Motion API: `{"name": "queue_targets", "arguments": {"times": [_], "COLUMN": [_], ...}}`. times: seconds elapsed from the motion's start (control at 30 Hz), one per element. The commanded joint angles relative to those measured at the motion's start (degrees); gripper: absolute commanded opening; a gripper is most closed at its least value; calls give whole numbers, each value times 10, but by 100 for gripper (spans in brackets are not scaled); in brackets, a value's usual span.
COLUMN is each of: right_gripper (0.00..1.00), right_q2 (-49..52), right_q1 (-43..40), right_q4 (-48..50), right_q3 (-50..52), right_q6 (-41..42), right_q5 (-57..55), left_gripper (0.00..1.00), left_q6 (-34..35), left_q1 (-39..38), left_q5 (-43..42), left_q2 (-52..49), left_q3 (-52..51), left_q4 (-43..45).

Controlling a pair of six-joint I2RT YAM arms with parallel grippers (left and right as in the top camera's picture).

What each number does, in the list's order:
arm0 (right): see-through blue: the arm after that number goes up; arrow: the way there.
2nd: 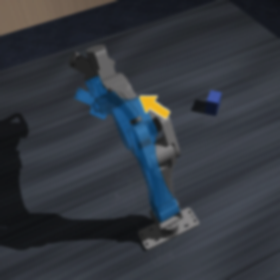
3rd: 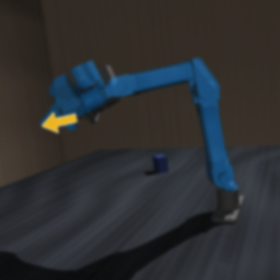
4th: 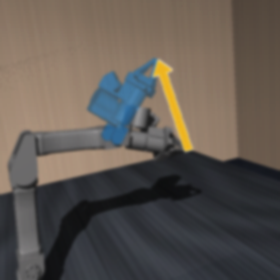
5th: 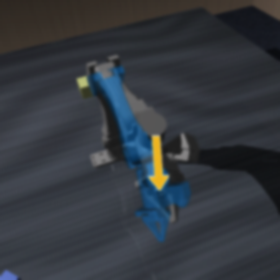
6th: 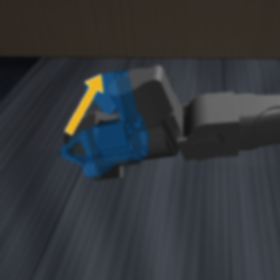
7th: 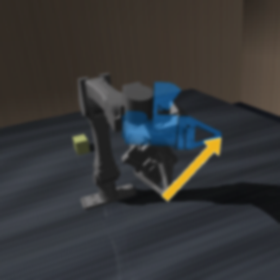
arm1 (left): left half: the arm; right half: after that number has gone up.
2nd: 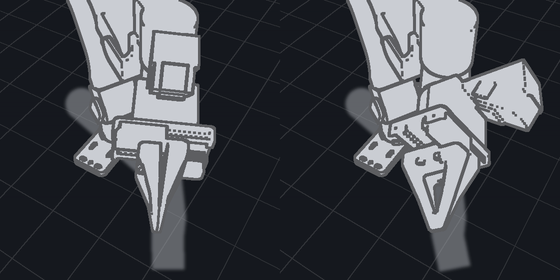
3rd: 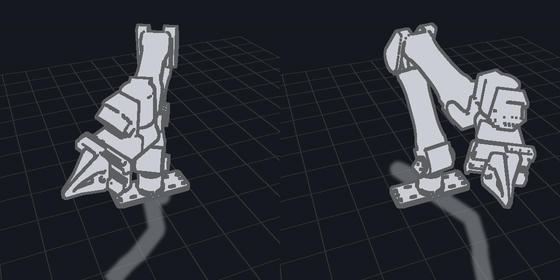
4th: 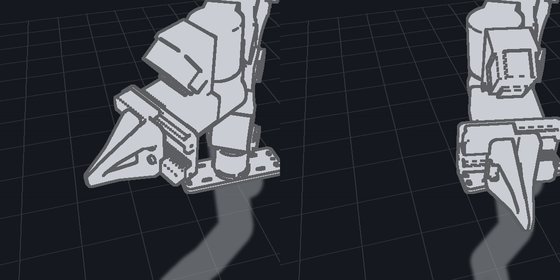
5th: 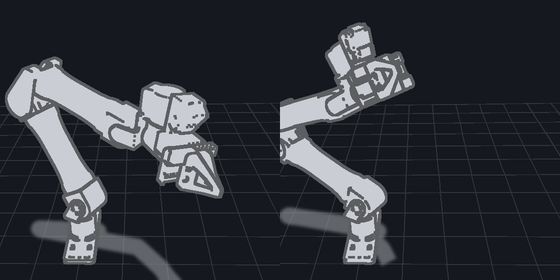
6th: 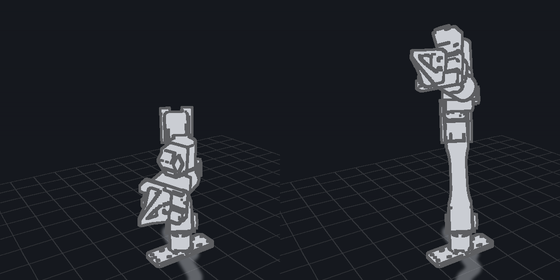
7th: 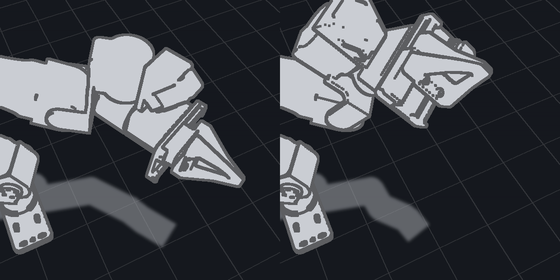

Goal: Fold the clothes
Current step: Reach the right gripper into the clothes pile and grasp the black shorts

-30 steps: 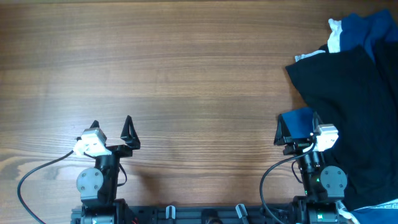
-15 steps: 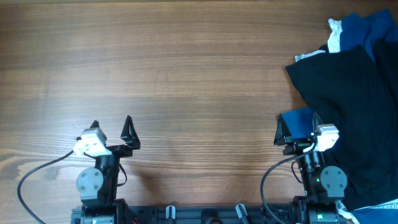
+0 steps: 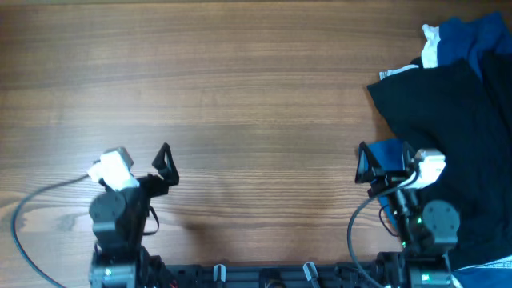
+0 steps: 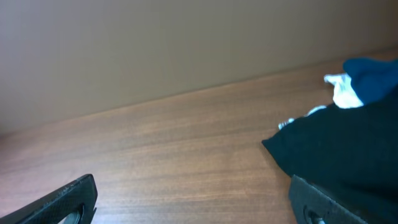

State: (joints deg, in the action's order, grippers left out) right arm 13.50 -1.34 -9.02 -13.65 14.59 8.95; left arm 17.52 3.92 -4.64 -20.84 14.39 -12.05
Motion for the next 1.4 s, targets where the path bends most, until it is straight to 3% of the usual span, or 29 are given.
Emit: {"name": "queue_targets", "arguments": {"times": [0.0, 0.17, 0.3, 0.37, 0.53, 0.6, 0.7, 0.8, 0.97, 1.1, 1.17, 1.3, 1.37], "right_gripper": [100, 100, 100, 100, 100, 99, 90, 88, 63, 31, 29, 6, 5], "right_q2": [97, 309, 450, 503, 596, 629, 678, 723, 754, 751, 742, 721, 711], "right_q1": [-2, -2, -2, -2, -2, -2, -2, -2, -9, -30, -34, -34, -34], "right_q4": [-34, -143, -229, -226, -219, -219, -216, -208, -190, -189, -189, -189, -190], "right_q3": [-77, -230, -316, -326, -326, -326, -326, -326, -326, -326, -329, -331, -332], "right_q6": [-27, -85, -89, -97, -75, -69, -64, -31, -24, -18, -15, -16, -27], "right_q5": [-15, -34, -66, -78, -282, -309, -343, -388, -396, -393, -372, -372, -367], "left_gripper": [100, 100, 100, 100, 100, 100, 100, 100, 100, 100, 100, 100, 100], "left_q6": [7, 7, 8, 8, 10, 10, 10, 10, 10, 10, 10, 10, 10], "left_q1": [4, 4, 4, 4, 4, 4, 4, 4, 4, 4, 4, 4, 4], "left_q5": [-11, -11, -11, -11, -11, -11, -11, -11, -11, -11, -11, -11, -11], "left_q2": [-121, -268, -295, -294, -294, -294, -294, -294, -294, -294, -294, -294, -294], "left_q3": [96, 227, 254, 254, 253, 253, 253, 253, 253, 253, 253, 253, 253], "left_q4": [-47, -172, -211, -223, -228, -230, -230, -230, -236, -236, -236, -236, -236]}}
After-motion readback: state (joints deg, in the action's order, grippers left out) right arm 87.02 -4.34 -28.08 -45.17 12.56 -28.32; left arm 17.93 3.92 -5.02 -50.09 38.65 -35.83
